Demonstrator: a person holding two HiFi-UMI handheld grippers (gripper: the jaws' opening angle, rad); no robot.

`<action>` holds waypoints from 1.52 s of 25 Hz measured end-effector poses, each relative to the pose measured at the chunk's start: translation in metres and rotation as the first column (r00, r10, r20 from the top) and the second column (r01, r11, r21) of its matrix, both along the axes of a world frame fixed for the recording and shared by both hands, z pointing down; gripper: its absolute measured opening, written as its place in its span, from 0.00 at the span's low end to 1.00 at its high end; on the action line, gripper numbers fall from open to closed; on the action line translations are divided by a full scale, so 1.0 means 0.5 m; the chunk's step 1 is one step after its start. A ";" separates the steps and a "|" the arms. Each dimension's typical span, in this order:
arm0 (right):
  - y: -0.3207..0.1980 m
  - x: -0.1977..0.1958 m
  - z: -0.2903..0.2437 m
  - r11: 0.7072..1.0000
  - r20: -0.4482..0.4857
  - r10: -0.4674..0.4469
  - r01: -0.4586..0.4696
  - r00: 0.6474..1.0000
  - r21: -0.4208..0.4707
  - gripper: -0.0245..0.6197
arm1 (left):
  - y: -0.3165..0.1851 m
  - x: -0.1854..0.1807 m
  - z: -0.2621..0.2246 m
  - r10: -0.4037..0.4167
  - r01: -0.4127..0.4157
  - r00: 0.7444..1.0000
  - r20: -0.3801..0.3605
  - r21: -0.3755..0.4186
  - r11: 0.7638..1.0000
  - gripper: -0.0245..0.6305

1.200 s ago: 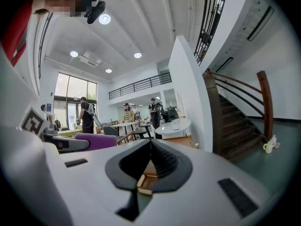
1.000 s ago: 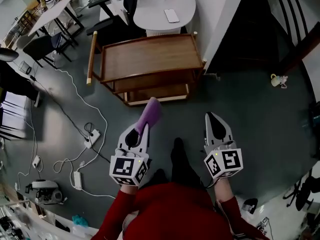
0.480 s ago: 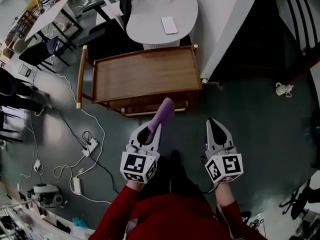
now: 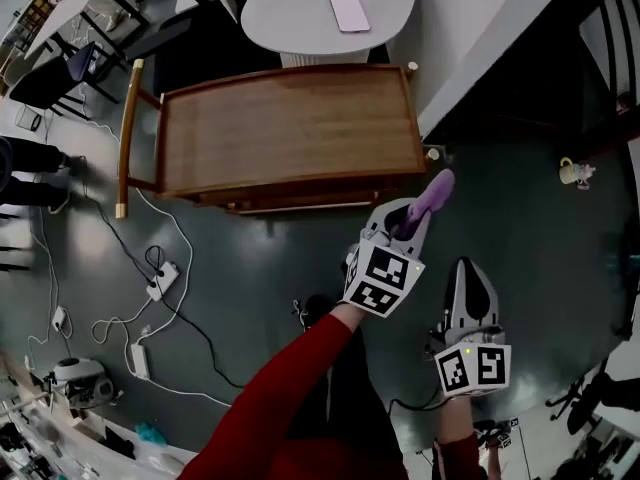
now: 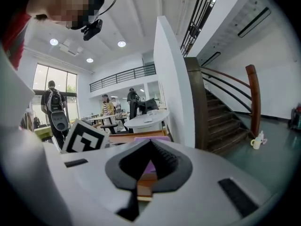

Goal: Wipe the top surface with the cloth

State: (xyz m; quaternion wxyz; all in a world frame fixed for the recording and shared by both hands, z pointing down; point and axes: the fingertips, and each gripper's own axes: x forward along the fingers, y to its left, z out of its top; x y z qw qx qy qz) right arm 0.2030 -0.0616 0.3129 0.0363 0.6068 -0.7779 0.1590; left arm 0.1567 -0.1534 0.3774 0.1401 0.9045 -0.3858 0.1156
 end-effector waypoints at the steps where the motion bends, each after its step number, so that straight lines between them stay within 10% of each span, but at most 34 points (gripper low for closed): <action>1: 0.004 0.001 0.011 1.000 -0.002 0.002 -0.002 1.000 -0.008 0.06 | -0.007 0.009 0.020 -0.003 0.003 1.000 0.014 -0.004 1.000 0.12; 7: -0.035 -0.041 0.084 0.995 -0.013 -0.075 0.074 0.997 -0.060 0.06 | -0.085 -0.080 0.129 -0.131 0.133 0.990 0.061 -0.041 0.990 0.12; 13: -0.069 -0.127 0.108 0.979 0.013 -0.190 0.191 0.982 -0.067 0.06 | -0.093 -0.379 0.150 -0.362 0.364 0.923 0.129 0.008 0.931 0.12; 23: -0.119 -0.237 0.133 0.942 0.026 -0.326 0.327 0.945 -0.075 0.06 | 0.028 -0.952 0.143 -0.780 0.787 0.567 0.266 0.105 0.608 0.12; 30: -0.134 -0.289 0.131 0.926 0.021 -0.372 0.373 0.928 -0.064 0.06 | 0.064 -1.064 0.131 -0.850 0.863 0.444 0.284 0.121 0.491 0.12; 33: -0.127 -0.289 0.135 0.932 0.008 -0.357 0.357 0.934 -0.064 0.06 | 0.082 -1.019 0.112 -0.837 0.844 0.484 0.256 0.114 0.524 0.12; 38: -0.102 -0.223 0.144 0.963 0.002 -0.256 0.256 0.967 -0.081 0.06 | 0.094 -0.647 0.094 -0.545 0.546 0.830 0.116 0.027 0.837 0.12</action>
